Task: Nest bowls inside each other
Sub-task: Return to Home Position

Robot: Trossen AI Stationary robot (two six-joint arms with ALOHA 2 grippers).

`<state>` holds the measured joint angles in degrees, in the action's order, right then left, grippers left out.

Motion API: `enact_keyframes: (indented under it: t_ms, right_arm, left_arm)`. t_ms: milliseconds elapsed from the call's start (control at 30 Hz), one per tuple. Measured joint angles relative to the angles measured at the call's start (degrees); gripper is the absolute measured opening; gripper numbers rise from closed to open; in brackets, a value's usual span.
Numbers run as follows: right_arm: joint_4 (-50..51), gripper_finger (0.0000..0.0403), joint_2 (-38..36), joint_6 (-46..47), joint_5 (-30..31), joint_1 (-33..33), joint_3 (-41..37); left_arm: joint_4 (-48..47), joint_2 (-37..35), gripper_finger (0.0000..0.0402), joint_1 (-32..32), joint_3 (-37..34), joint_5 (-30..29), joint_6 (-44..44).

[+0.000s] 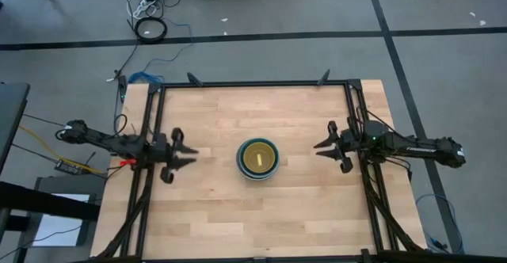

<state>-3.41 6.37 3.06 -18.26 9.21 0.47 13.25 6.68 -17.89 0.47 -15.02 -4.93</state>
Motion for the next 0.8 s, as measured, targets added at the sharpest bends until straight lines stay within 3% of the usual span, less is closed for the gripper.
enact_keyframes:
  t_ms: [67,167,400,800]
  right_arm:
    - [-0.1,0.01,0.0,0.2,-1.0,0.0,0.0]
    - [-0.1,0.01,0.0,-0.1,-0.8,0.0,0.0]
    - [-0.2,0.01,0.0,-0.1,-0.8,0.0,0.0]
    - [-0.4,0.01,0.0,3.2,-0.7,0.0,0.0]
  left_arm:
    - [-3.3,0.0,0.0133,-0.1,0.0,3.6,-4.4]
    - [-6.0,0.0,0.0133,-0.2,0.0,3.9,-7.5]
    - [-3.4,0.0,0.0133,-0.2,0.0,3.6,-2.8]
    - [-3.8,0.0,0.0133,-0.2,0.0,3.5,-2.9]
